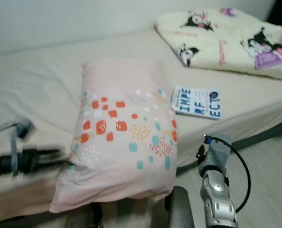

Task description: Clean up the room

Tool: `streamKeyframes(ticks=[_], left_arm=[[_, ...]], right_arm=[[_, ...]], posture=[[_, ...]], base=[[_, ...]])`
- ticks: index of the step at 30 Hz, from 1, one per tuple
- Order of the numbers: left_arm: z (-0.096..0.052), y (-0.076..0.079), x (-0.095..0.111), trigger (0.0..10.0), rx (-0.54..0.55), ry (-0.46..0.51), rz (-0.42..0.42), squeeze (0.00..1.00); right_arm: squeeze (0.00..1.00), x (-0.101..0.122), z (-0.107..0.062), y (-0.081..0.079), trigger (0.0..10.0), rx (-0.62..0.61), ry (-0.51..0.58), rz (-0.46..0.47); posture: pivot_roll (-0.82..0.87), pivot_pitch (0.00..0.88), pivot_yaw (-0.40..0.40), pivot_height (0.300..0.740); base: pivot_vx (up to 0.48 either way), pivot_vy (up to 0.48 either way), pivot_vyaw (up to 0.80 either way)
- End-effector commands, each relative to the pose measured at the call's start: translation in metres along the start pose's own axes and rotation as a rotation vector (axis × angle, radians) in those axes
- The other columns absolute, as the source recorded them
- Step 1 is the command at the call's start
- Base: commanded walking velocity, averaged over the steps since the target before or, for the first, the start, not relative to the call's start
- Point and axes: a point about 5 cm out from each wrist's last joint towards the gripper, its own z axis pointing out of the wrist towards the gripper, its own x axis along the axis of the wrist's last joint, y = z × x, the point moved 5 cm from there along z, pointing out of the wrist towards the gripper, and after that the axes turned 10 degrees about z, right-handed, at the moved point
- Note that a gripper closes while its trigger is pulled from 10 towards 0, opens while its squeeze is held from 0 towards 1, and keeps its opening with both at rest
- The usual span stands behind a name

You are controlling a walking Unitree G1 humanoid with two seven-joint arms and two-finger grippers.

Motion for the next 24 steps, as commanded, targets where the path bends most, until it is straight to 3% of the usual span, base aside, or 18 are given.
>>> streamKeyframes(ticks=[1, 2, 3, 4, 5, 6, 7, 12, 14, 15, 17, 24], left_arm=[[-0.004, -0.014, -0.015, 10.0, 0.103, 0.03, -0.124, 1.0], [-0.004, -0.014, -0.015, 10.0, 0.103, 0.03, -0.124, 1.0], [-0.003, -0.026, -0.016, 10.0, 0.183, 0.097, -0.205, 1.0], [-0.003, -0.026, -0.016, 10.0, 0.183, 0.097, -0.205, 1.0], [-0.002, -0.035, -0.019, 10.0, 0.249, 0.175, -0.301, 1.0], [-0.002, -0.035, -0.019, 10.0, 0.249, 0.175, -0.301, 1.0], [0.002, -0.038, -0.03, 10.0, 0.293, 0.191, -0.362, 1.0], [0.006, -0.036, -0.044, 10.0, 0.31, 0.166, -0.392, 1.0], [0.011, -0.027, -0.079, 10.0, 0.341, 0.093, -0.483, 1.0], [0.011, -0.027, -0.079, 10.0, 0.341, 0.093, -0.483, 1.0], [0.012, -0.02, -0.092, 10.0, 0.338, 0.095, -0.578, 1.0], [0.02, 0.004, -0.1, 10.0, 0.223, 0.112, -0.709, 1.0]], right_arm=[[0.0, -0.004, 0.0, -0.001, 10.0, 0.009, -0.007, 0.023], [0.0, -0.004, 0.0, -0.001, 10.0, 0.009, -0.007, 0.023], [0.34, -0.004, 0.002, -0.006, 10.0, 0.04, -0.002, 0.039], [0.34, -0.004, 0.002, -0.006, 10.0, 0.04, -0.002, 0.039], [0.89, -0.008, 0.006, -0.015, 10.0, 0.097, -0.011, 0.067], [0.89, -0.008, 0.006, -0.015, 10.0, 0.097, -0.011, 0.067], [1.0, -0.013, 0.009, -0.025, 10.0, 0.162, -0.03, 0.086], [1.0, -0.018, 0.013, -0.033, 10.0, 0.208, -0.054, 0.099], [1.0, -0.031, 0.019, -0.062, 10.0, 0.368, -0.155, 0.24], [1.0, -0.031, 0.019, -0.062, 10.0, 0.368, -0.155, 0.24], [1.0, -0.037, 0.019, -0.082, 10.0, 0.475, -0.221, 0.317], [1.0, -0.051, 0.018, -0.093, 10.0, 0.557, -0.292, 0.28]], posture=[[-0.04, 0.14, -0.016, 0.573], [-0.04, 0.14, -0.016, 0.573], [-0.05, 0.137, -0.015, 0.573], [-0.05, 0.137, -0.015, 0.573], [-0.05, 0.136, -0.013, 0.573], [-0.05, 0.136, -0.013, 0.573], [-0.05, 0.14, -0.011, 0.573], [-0.05, 0.147, -0.008, 0.573], [-0.03, 0.169, -0.015, 0.573], [-0.03, 0.169, -0.015, 0.573], [-0.02, 0.178, -0.021, 0.573], [0.02, 0.203, -0.052, 0.573]], base=[[0.0, 0.0, 0.0], [0.0, 0.0, 0.0], [0.0, 0.0, 0.0], [0.0, 0.0, 0.0], [0.0, 0.0, 0.0], [0.0, 0.0, 0.0], [0.0, 0.0, 0.0], [0.0, 0.0, 0.0], [0.0, 0.0, 0.0], [0.0, 0.0, 0.0], [0.0, 0.0, 0.0], [0.0, 0.0, 0.0]])
